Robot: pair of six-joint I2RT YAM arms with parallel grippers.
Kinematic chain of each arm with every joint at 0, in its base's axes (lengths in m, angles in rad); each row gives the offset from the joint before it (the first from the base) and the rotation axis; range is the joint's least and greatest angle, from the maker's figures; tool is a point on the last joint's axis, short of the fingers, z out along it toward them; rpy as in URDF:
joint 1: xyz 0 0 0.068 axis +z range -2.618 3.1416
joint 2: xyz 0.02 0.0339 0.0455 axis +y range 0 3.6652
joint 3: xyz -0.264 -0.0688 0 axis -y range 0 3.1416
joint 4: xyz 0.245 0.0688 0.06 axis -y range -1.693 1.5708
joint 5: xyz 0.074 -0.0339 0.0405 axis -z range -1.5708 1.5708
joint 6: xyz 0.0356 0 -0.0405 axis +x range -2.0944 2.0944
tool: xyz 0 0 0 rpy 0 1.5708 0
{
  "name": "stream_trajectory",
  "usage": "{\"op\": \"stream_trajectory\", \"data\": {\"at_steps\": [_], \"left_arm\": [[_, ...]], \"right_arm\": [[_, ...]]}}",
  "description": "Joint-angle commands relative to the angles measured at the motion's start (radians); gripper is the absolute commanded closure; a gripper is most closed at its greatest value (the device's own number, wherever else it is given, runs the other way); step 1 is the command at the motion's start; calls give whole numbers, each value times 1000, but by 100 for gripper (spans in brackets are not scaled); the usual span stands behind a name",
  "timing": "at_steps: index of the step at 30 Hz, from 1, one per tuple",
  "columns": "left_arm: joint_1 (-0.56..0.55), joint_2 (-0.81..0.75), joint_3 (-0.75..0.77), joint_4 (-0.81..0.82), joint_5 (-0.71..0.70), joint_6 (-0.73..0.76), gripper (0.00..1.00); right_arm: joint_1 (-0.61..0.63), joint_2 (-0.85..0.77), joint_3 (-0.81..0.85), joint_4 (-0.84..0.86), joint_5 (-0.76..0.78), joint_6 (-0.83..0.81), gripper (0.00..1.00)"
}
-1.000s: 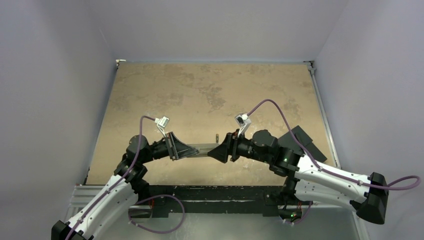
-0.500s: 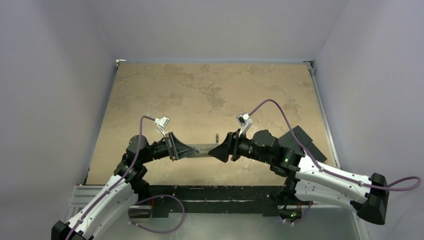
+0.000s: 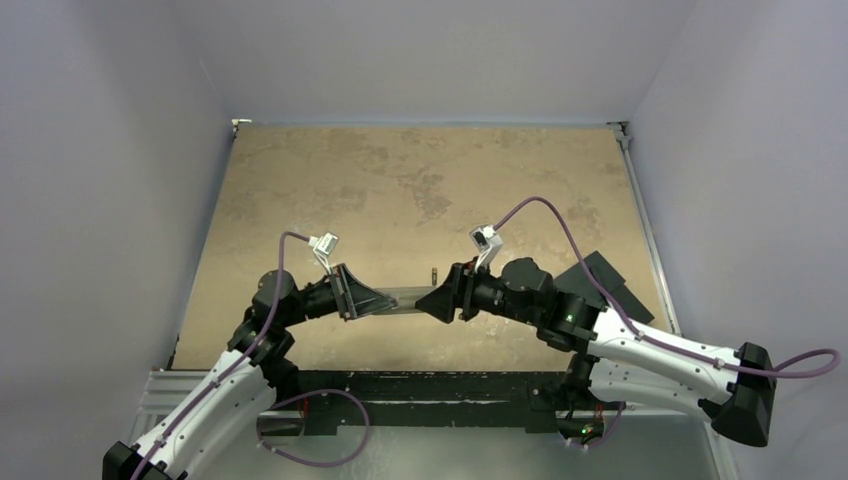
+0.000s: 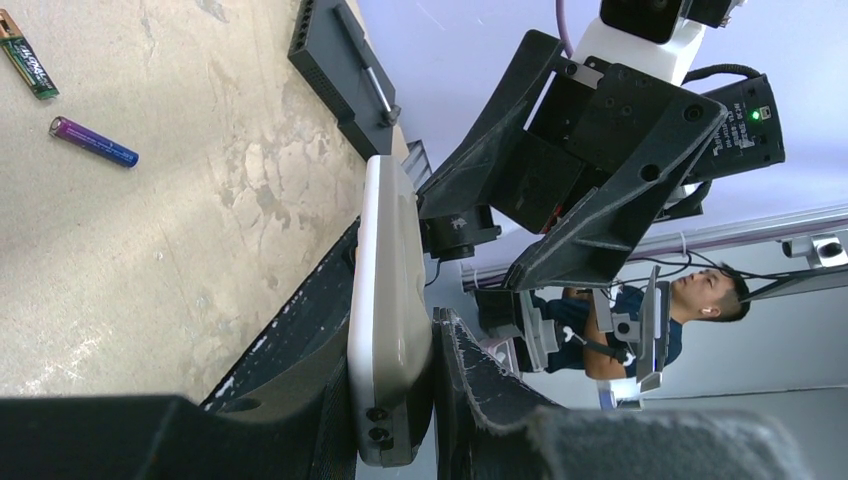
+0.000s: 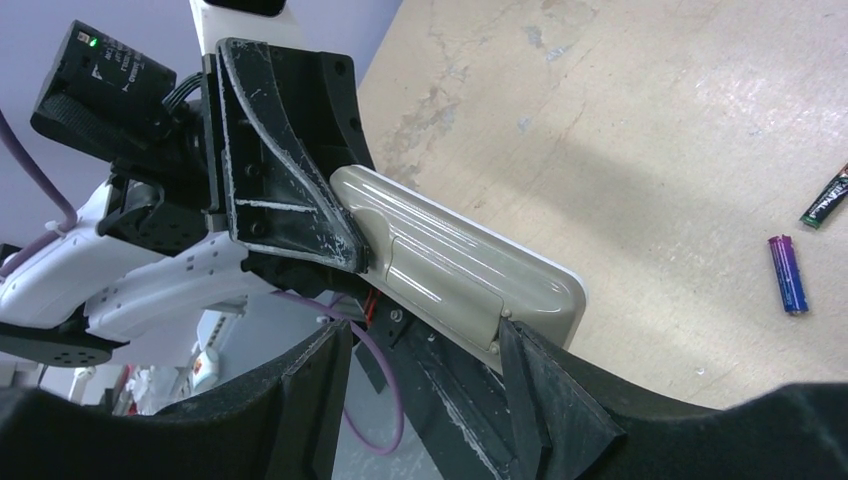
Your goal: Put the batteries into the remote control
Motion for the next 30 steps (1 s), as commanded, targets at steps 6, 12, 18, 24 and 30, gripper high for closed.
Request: {"op": "stream_trajectory", "data": {"at_steps": [6, 12, 18, 24, 30], "left_arm": [[-7, -13, 63, 165, 61, -29, 100], [-7, -4, 64, 175, 66, -32, 100], [-7, -1, 64, 190, 69, -39, 100], [-7, -5, 55, 192, 70, -44, 100], [-6, -7, 52, 187, 67, -42, 100]], "right_arm": [[29, 68, 45, -81, 82, -21, 36], [34, 85, 51, -56, 70, -25, 35], [33, 93, 29, 11, 16, -13, 36], [33, 70, -15, 119, -61, 16, 37], [33, 47, -39, 159, -84, 28, 38]]}}
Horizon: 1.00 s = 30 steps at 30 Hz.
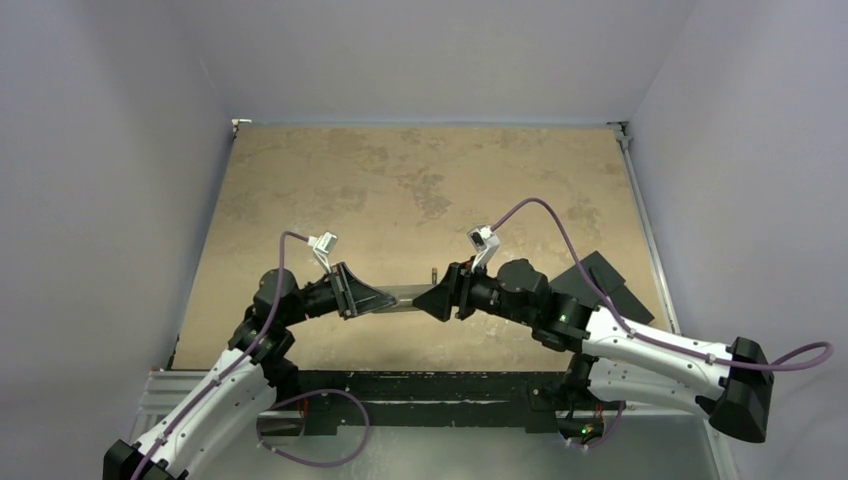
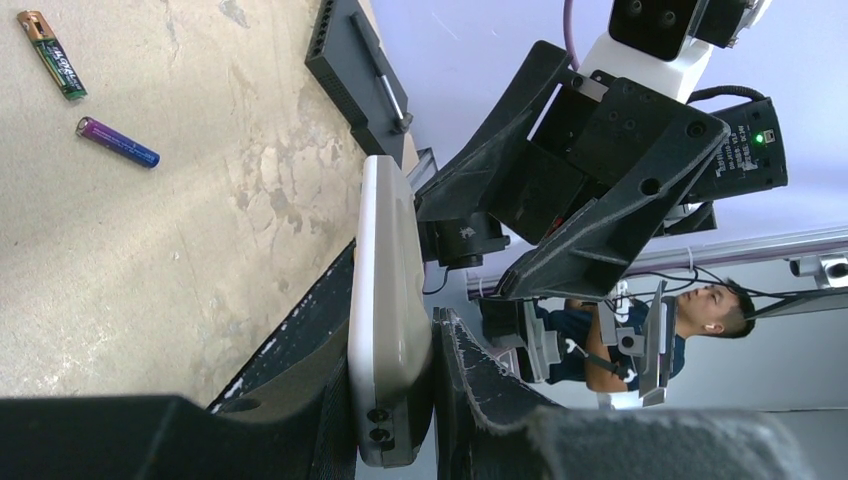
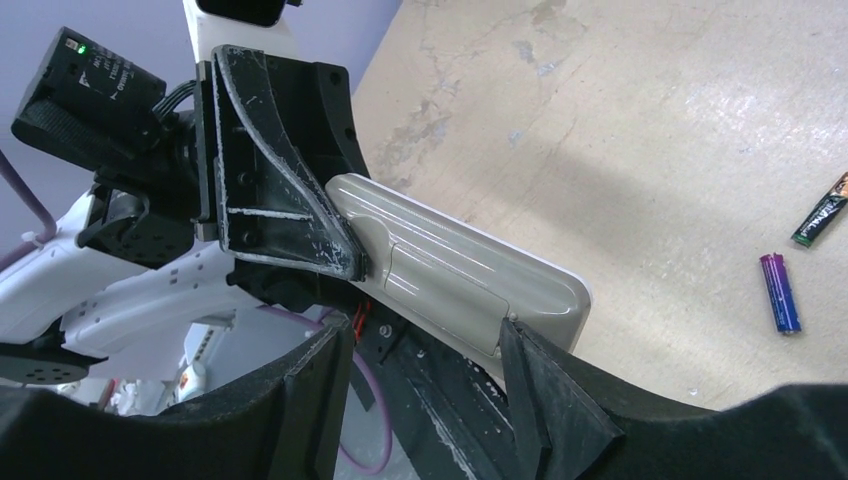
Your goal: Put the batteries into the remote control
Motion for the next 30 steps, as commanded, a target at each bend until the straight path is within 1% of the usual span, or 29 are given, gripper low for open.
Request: {"op": "stream_trajectory", "data": {"at_steps": [1, 7, 15, 30], "left_arm": [[-14, -22, 52, 188, 85, -35, 100], [-14, -28, 69, 86, 53, 23, 100], [-14, -23, 102, -49, 15, 102, 100], [-14, -10, 103, -98, -5, 131, 100]], "right_arm": [[15, -4, -27, 100, -104, 34, 38], [14, -34, -35, 112, -105, 31, 38], [15, -36, -29, 117, -95, 29, 39], [15, -30, -26, 161, -122, 33, 40]]}}
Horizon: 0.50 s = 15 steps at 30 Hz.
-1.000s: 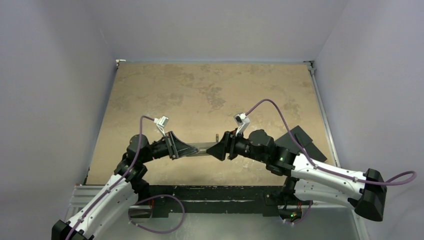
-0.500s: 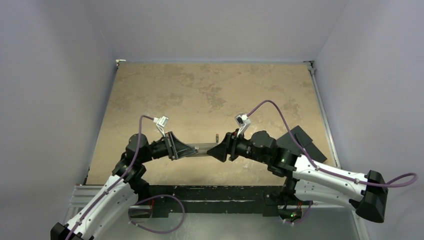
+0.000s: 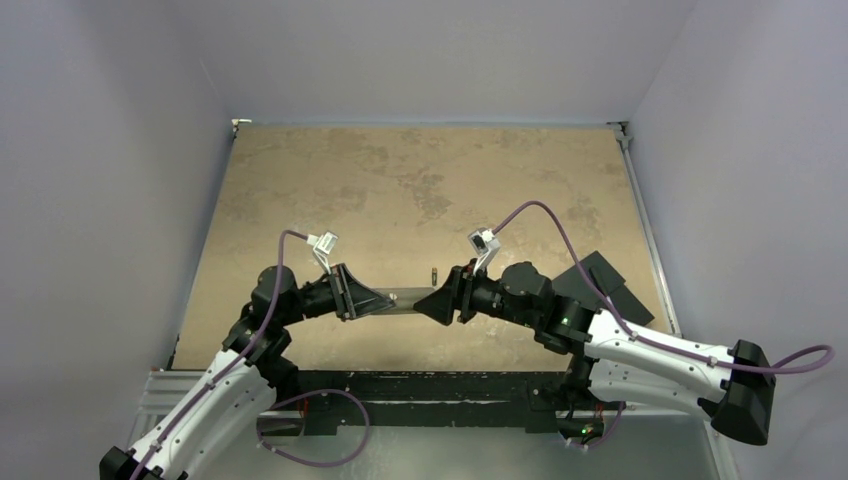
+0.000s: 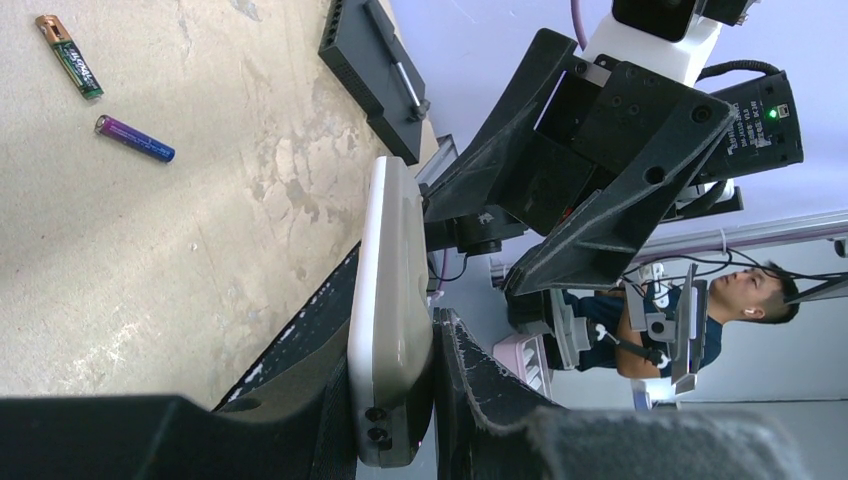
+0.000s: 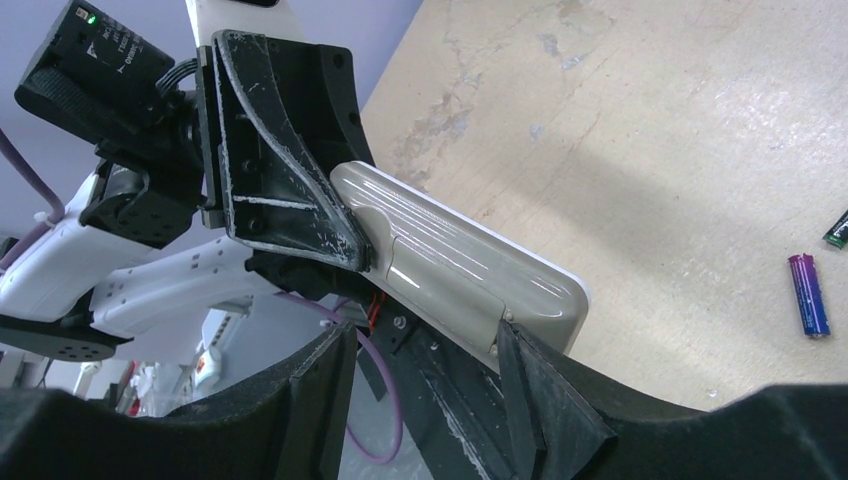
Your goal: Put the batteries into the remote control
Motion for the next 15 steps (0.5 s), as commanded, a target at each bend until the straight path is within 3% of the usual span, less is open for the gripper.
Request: {"op": "stream_trajectory", "data": {"at_steps": [1, 15], "left_arm": [[-11, 5, 44, 41, -7, 24, 100], [-11, 28, 43, 19, -23, 32, 100]], "right_arm": [[17, 2, 9, 118, -84, 27, 40], [17, -3, 9, 133, -93, 28, 41]]}}
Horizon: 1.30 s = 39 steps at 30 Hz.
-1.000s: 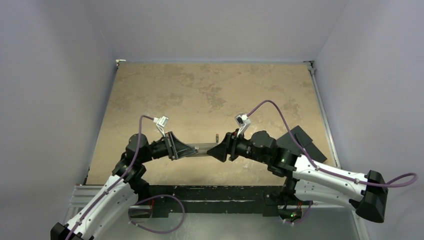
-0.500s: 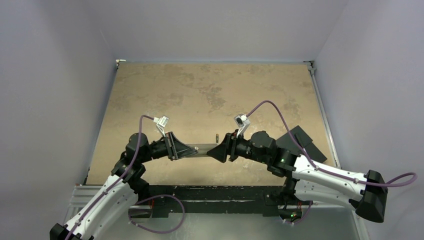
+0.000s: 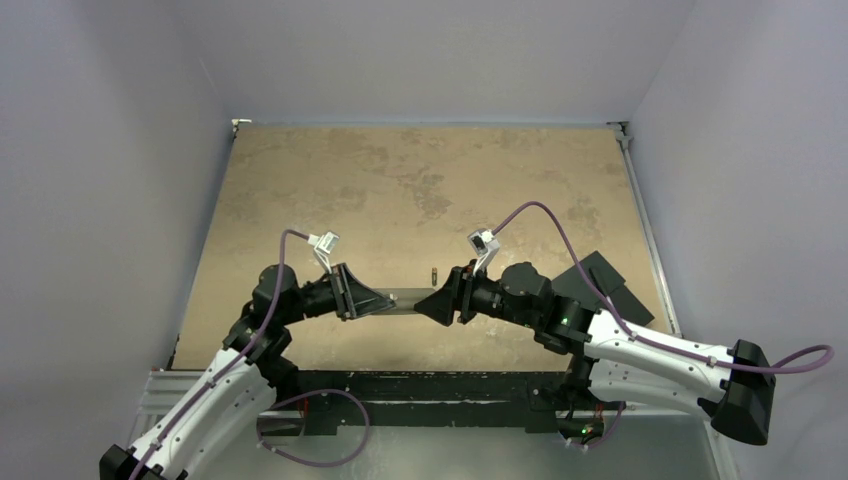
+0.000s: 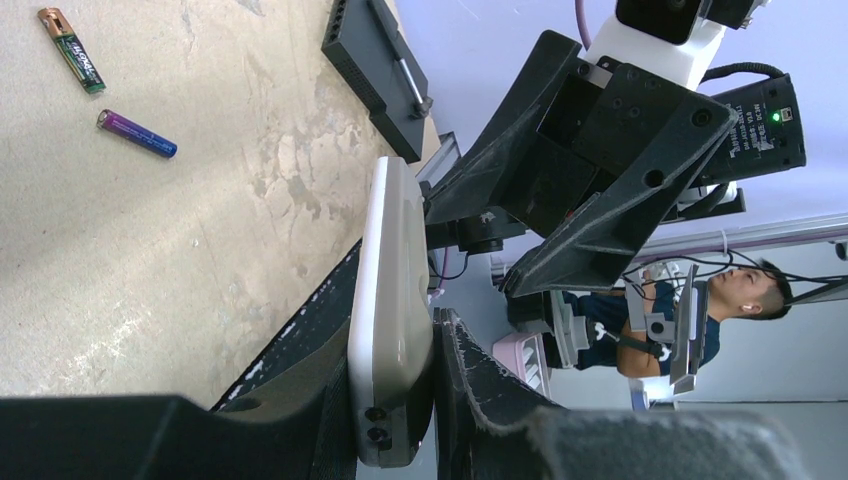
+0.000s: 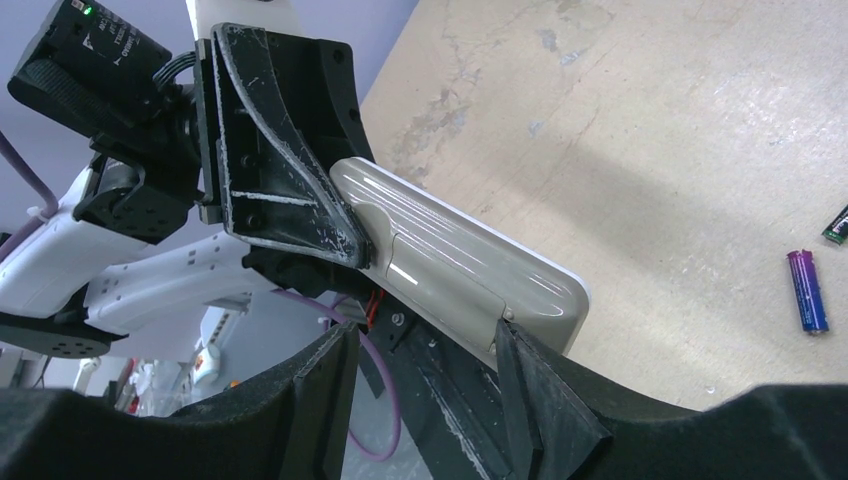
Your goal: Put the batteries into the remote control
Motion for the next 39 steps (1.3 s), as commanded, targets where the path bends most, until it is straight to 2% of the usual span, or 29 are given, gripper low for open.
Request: {"op": "stream_trajectory", "data": {"at_steps": [1, 18, 39], "left_arm": [[-12, 19, 38, 23, -24, 32, 100], [-11, 42, 47, -9, -43, 45, 100], [-12, 55, 40, -9, -64, 34, 100]], "right_arm": [[18, -4, 13, 133, -84, 28, 41], [18, 7, 17, 128, -83, 25, 42], [18, 16, 19, 16, 1, 7, 40]]}}
